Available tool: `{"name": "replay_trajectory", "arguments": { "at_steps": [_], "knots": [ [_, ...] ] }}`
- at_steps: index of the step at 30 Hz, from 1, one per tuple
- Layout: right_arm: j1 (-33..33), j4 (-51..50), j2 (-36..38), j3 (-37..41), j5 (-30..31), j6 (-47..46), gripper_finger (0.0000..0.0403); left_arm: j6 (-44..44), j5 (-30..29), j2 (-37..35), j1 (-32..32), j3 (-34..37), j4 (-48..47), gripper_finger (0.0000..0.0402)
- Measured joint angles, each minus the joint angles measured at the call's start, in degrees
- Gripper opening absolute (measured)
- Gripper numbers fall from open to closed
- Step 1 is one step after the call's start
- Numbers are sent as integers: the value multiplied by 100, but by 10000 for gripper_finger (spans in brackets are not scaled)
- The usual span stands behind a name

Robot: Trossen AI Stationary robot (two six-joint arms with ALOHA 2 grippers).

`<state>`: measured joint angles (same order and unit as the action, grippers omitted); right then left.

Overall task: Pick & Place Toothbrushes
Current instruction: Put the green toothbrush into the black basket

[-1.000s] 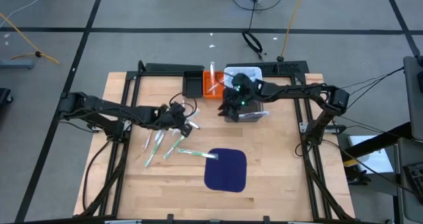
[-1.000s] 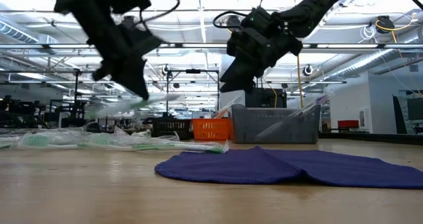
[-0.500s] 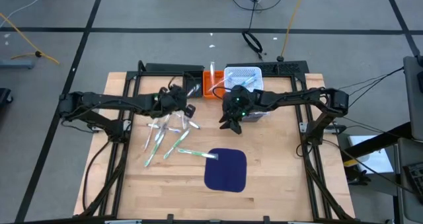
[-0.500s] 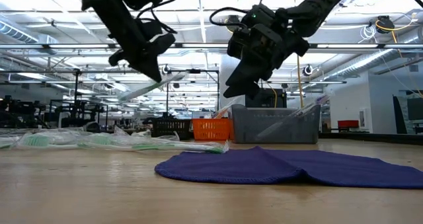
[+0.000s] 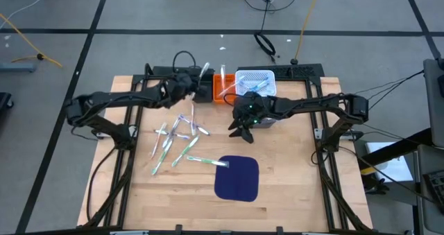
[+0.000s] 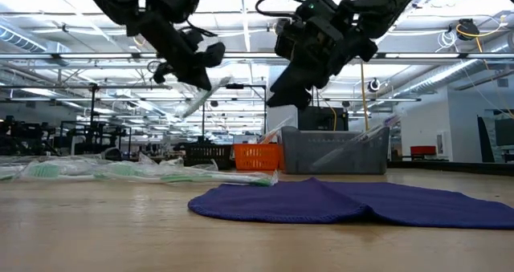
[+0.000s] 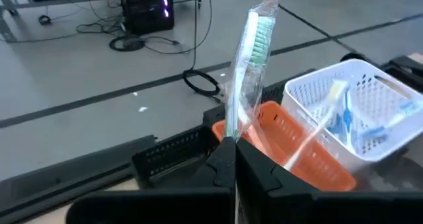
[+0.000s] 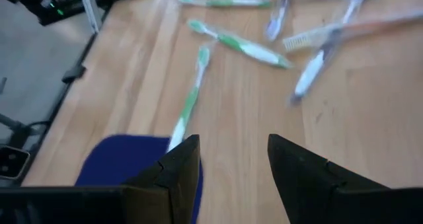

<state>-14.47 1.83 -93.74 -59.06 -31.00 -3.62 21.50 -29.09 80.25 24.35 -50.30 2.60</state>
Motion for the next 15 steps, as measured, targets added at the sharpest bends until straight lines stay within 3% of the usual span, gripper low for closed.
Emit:
{"name": "replay_trajectory", "arguments": {
  "at_steps": [6,15],
  "knots": [
    [36,54,64,-5,-27,1,171,-74,393,633,394,0,905,0],
    [110,120,94,-3,-29,25,171,161,510,1265,789,0,1187,0]
  ]
}}
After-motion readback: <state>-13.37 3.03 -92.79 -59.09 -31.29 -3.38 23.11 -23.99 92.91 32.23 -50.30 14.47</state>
